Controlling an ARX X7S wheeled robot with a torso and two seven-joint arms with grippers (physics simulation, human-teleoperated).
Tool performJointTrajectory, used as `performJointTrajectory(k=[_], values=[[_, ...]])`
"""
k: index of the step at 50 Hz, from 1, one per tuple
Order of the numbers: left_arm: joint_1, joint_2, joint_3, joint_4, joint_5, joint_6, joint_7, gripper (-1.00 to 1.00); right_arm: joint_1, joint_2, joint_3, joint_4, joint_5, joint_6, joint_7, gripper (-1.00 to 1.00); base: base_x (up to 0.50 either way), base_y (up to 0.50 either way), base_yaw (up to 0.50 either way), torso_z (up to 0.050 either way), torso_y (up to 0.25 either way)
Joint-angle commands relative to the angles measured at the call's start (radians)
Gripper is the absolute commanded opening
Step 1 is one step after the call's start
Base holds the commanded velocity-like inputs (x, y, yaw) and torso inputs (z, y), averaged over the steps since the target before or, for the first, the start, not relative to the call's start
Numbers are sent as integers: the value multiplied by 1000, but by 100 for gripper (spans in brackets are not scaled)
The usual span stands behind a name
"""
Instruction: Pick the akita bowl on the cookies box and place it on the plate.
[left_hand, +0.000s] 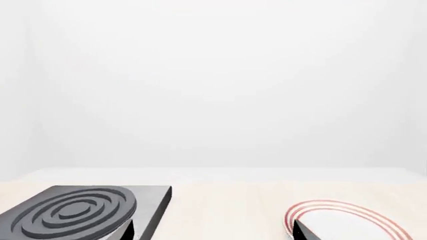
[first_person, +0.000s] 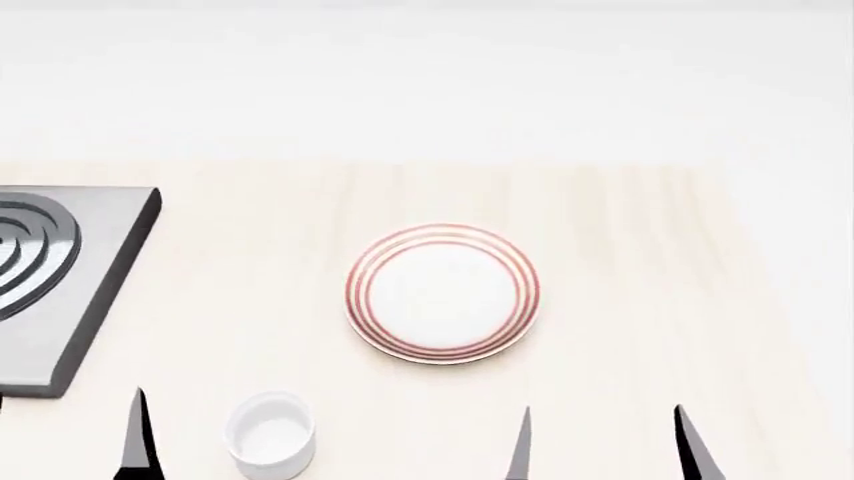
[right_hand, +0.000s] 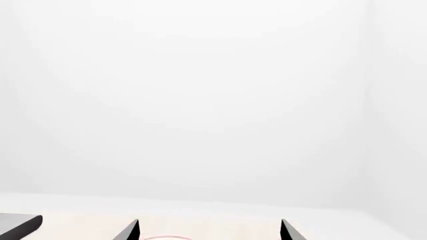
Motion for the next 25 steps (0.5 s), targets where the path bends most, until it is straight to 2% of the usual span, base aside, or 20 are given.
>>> performJointTrajectory(k=[1, 25], values=[[2, 8, -16, 7, 13, 13, 29, 100, 7, -15, 25, -11, -31, 37, -3, 100, 0, 0, 0, 50, 0], [3, -15, 0, 23, -33, -7, 52, 100, 12, 22, 45, -62, 13, 109, 3, 100, 0, 0, 0, 50, 0]])
